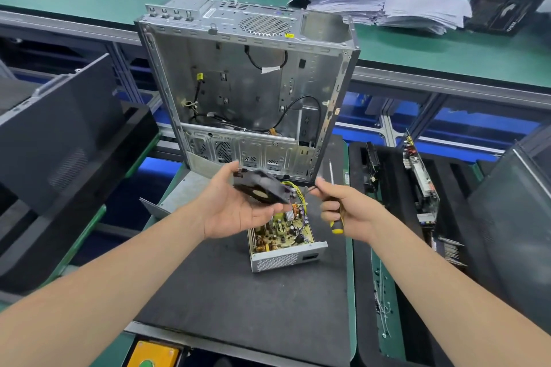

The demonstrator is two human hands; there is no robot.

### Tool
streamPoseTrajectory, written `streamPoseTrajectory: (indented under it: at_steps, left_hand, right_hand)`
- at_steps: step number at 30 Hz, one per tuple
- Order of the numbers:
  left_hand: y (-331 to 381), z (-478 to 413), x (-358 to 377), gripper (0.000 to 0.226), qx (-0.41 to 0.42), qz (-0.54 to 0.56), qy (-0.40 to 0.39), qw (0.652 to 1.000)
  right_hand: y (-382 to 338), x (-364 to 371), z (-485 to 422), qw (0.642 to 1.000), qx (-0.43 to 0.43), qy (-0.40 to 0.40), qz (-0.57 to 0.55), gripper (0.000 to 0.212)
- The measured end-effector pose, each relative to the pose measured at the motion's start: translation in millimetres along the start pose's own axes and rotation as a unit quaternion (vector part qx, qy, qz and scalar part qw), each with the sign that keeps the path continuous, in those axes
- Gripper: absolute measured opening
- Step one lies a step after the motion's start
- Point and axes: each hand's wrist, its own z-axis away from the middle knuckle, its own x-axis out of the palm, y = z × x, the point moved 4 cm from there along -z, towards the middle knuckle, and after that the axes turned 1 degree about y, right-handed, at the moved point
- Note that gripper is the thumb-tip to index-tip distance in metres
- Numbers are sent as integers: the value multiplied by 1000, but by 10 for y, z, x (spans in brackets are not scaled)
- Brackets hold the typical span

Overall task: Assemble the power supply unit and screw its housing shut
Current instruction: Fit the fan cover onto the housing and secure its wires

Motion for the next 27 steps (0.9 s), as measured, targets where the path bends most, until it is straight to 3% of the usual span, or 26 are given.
streamPoseTrajectory:
  at_steps: [4, 9, 13, 16, 19, 23, 27]
  left_hand:
    - [-26, -21, -45, 85, -35, -57, 21, 998]
    - [-78, -43, -75, 71, -47, -178, 47, 982]
    - [-63, -74, -138, 58, 14, -216, 84, 973]
    - [-26, -76, -136, 72, 42, -247, 103, 963]
    - [-40, -76, -66, 80, 36, -325, 79, 942]
    - [-107, -100, 2, 59, 36, -357, 36, 933]
    - [-132, -107, 14, 57, 42, -374, 20, 926]
  right_hand:
    - [-29, 4, -13, 991, 19, 6, -135, 26]
    - [-121, 53, 50, 981, 13, 35, -189, 22]
    - [-176, 20, 66, 979, -1, 66, -193, 30]
    - [-164, -6, 45, 981, 5, 81, -176, 27]
    - [-135, -7, 22, 981, 11, 90, -172, 34]
    - [-129, 15, 1, 985, 9, 75, -154, 40]
    - [-161, 26, 10, 988, -6, 78, -132, 41]
